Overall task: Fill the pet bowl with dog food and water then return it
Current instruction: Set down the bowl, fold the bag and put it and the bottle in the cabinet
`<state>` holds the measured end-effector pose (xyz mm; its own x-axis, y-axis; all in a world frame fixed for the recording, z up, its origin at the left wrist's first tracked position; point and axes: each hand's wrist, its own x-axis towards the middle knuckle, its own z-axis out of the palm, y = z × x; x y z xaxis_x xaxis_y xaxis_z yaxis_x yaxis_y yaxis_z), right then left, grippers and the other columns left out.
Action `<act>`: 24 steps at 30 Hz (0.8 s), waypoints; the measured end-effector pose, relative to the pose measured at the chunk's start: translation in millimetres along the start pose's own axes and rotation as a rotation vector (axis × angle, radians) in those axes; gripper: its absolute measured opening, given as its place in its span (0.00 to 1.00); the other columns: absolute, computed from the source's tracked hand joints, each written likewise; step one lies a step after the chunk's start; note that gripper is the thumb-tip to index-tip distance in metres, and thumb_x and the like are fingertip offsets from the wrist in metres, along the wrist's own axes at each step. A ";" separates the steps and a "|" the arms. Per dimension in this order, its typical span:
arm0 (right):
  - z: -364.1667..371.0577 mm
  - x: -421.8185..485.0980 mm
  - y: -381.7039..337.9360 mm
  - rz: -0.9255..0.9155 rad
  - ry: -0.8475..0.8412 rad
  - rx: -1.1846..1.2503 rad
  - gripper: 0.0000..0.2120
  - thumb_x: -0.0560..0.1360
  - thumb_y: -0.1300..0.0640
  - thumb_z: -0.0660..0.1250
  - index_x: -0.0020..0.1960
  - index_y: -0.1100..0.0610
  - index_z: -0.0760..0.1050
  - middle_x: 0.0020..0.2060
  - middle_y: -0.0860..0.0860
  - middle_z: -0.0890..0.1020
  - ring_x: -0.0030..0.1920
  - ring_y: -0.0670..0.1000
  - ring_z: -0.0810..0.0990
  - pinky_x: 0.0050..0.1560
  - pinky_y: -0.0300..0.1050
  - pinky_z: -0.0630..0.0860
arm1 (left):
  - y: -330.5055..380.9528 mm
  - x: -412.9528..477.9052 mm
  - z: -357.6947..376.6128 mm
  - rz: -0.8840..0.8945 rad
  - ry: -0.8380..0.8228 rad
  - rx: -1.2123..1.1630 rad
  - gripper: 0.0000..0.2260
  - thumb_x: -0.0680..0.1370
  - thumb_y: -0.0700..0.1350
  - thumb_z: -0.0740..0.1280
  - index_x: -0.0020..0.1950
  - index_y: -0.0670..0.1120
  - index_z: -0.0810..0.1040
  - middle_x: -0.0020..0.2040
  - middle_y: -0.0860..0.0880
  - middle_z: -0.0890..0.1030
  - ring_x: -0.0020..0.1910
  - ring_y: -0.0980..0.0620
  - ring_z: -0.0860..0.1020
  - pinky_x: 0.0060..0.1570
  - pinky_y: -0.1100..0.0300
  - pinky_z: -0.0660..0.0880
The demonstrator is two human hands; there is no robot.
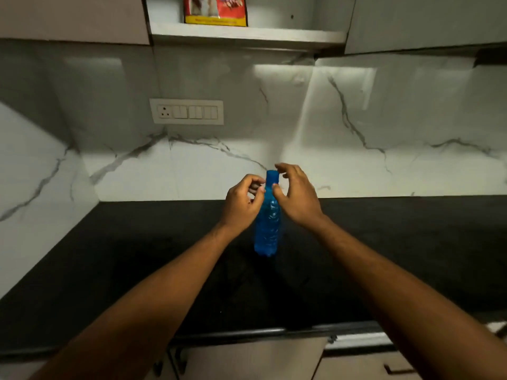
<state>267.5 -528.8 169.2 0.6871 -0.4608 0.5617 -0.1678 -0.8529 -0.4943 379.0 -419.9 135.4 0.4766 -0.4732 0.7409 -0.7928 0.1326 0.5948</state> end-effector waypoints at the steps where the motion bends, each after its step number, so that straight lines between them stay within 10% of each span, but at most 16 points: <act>1: 8.7 -6.3 11.1 0.043 -0.019 0.016 0.23 0.79 0.54 0.65 0.73 0.55 0.68 0.67 0.51 0.74 0.66 0.50 0.74 0.66 0.55 0.74 | -11.7 -7.7 5.0 -0.042 -0.015 0.002 0.06 0.78 0.36 0.67 0.54 0.41 0.78 0.47 0.51 0.81 0.44 0.57 0.80 0.42 0.69 0.76; 11: 101.8 -31.2 89.6 0.618 -0.169 0.308 0.41 0.71 0.60 0.77 0.77 0.55 0.59 0.75 0.54 0.68 0.75 0.54 0.67 0.73 0.50 0.67 | -123.8 -37.6 43.5 -0.339 -0.147 0.059 0.09 0.75 0.38 0.71 0.55 0.44 0.78 0.50 0.48 0.82 0.46 0.54 0.81 0.45 0.57 0.81; 18: 142.0 -30.4 105.0 0.704 -0.250 0.442 0.48 0.68 0.65 0.79 0.79 0.57 0.54 0.73 0.53 0.70 0.72 0.52 0.70 0.69 0.48 0.69 | -160.5 -27.5 63.2 -0.496 -0.407 -0.125 0.36 0.71 0.49 0.77 0.75 0.45 0.66 0.70 0.48 0.74 0.65 0.51 0.74 0.62 0.52 0.76; 24: 155.9 -33.8 114.0 0.729 -0.185 0.448 0.43 0.67 0.62 0.80 0.76 0.56 0.62 0.69 0.52 0.75 0.68 0.50 0.74 0.68 0.48 0.73 | -182.9 -31.8 73.9 -0.551 -0.485 -0.284 0.36 0.66 0.48 0.81 0.71 0.48 0.70 0.65 0.49 0.78 0.63 0.52 0.78 0.64 0.47 0.76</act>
<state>335.3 -572.2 -9.6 0.6269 -0.7735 -0.0930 -0.3430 -0.1669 -0.9244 480.8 -493.5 -20.0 0.5015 -0.8544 0.1362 -0.3321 -0.0448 0.9422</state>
